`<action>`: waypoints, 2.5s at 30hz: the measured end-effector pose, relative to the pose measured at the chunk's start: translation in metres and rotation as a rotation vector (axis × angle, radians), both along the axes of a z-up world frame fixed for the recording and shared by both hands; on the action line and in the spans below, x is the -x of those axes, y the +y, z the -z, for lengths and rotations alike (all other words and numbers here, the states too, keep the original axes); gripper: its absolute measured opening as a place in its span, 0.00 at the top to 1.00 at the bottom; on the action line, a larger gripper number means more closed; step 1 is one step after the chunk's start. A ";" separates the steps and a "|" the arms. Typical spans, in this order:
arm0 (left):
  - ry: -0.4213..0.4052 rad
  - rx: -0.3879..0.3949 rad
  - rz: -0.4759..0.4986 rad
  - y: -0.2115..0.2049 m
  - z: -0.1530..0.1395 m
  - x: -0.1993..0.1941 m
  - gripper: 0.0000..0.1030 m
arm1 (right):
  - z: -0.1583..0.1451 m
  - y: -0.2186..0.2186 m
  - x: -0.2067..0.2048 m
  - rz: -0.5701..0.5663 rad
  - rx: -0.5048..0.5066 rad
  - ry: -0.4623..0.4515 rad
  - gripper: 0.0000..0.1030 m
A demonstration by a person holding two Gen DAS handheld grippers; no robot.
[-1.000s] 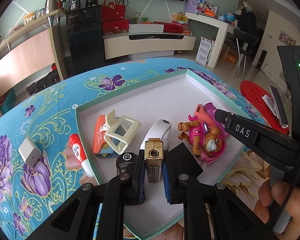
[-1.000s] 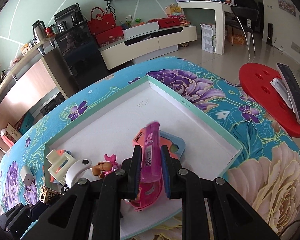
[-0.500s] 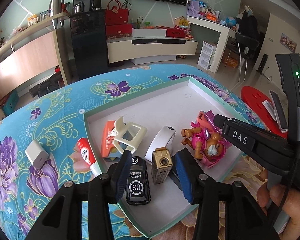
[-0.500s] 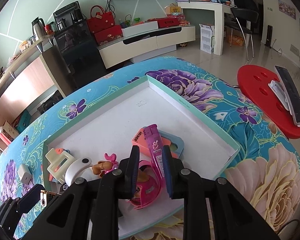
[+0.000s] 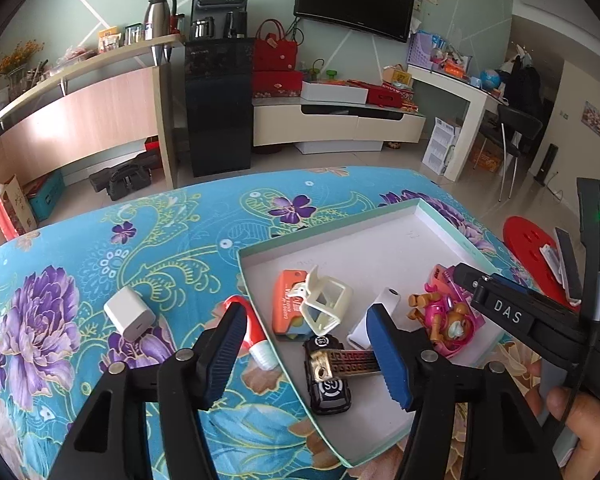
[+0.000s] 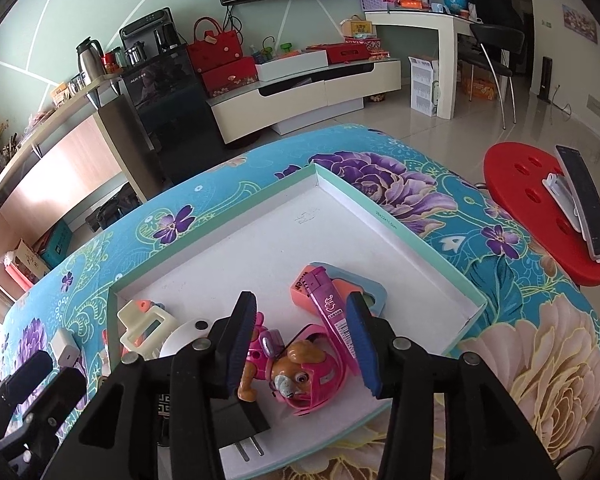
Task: Organize rigid objects
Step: 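Open both grippers to drop the comb and lighter into the tray, then move both open grippers back from the tray toward the remaining items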
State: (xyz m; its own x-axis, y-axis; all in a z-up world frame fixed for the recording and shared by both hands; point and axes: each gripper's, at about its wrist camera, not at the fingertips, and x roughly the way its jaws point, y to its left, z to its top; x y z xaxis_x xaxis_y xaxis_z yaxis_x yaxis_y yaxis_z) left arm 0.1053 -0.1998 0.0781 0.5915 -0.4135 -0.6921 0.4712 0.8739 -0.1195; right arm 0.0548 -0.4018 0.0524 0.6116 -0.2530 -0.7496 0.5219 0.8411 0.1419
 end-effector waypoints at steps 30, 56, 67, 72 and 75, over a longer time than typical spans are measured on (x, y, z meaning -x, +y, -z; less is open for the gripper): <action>0.095 -0.081 -0.593 0.161 0.038 -0.049 0.00 | 0.006 0.132 -0.048 -0.366 -0.005 0.001 0.32; 0.202 -0.043 -0.738 0.222 0.061 -0.049 0.00 | 0.031 0.186 -0.066 -0.478 0.077 0.022 0.22; 0.229 -0.021 -0.777 0.242 0.066 -0.048 0.00 | 0.034 0.208 -0.067 -0.574 0.047 -0.008 0.22; 0.240 -0.005 -0.787 0.249 0.069 -0.047 0.00 | 0.045 0.214 -0.070 -0.588 0.050 0.030 0.22; 0.248 -0.002 -0.790 0.251 0.071 -0.047 0.00 | 0.050 0.215 -0.072 -0.578 0.062 0.053 0.22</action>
State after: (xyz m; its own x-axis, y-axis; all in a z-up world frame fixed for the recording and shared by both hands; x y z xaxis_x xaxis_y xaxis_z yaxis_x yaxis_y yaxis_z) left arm 0.1524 0.0514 0.0073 0.5375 0.0619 -0.8410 -0.3220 0.9368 -0.1368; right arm 0.1267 -0.1869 0.0019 0.6257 0.0661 -0.7773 -0.0190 0.9974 0.0695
